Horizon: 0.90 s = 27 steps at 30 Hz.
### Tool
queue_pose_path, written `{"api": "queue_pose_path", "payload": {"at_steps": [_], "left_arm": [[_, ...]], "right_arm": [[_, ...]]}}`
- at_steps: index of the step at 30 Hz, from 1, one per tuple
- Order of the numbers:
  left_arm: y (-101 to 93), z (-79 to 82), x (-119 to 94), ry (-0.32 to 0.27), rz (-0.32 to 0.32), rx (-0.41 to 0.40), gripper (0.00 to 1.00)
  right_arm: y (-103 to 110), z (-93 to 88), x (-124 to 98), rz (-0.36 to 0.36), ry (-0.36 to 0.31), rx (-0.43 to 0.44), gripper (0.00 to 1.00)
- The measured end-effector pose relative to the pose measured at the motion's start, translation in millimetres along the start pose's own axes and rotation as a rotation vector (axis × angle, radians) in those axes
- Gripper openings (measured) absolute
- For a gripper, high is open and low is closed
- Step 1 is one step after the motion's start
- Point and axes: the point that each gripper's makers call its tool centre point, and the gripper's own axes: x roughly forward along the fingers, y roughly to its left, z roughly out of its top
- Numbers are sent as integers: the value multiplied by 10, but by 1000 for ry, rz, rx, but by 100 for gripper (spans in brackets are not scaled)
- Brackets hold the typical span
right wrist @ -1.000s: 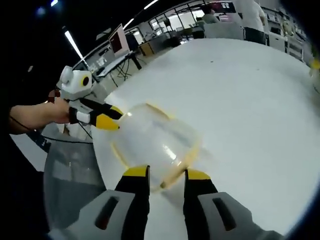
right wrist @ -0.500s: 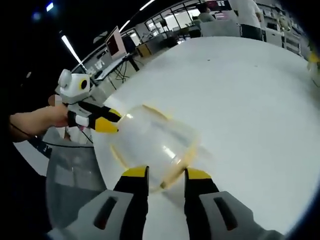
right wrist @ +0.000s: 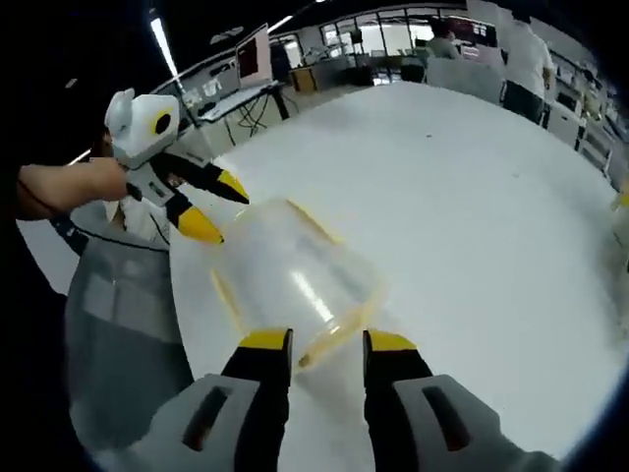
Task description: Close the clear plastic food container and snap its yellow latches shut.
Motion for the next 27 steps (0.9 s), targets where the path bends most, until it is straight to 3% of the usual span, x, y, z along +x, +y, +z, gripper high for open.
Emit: {"api": "queue_pose_path", "payload": {"at_steps": [4,8,13,17,20,27], "left_arm": [[-90,134,66,27,-27,137,29],[-155,198,181,44,-44,187,29],[-235,308,212,23,-63,215,29],[-258,290,238,41,-69,258,28],[-274,289,232,35,-75,254,29],[-380,231,241,44,-95,257,30]], "right_arm": [[73,154,20,42,-32,-73,29],[224,259,131,93,-25,-140,36],[381,372,239,131,-19,-214,35],[435,469,303,144,-25,-248,36],[421,484,357,133,-2,-296,36],[322,593,413,123,4,-314,37]]}}
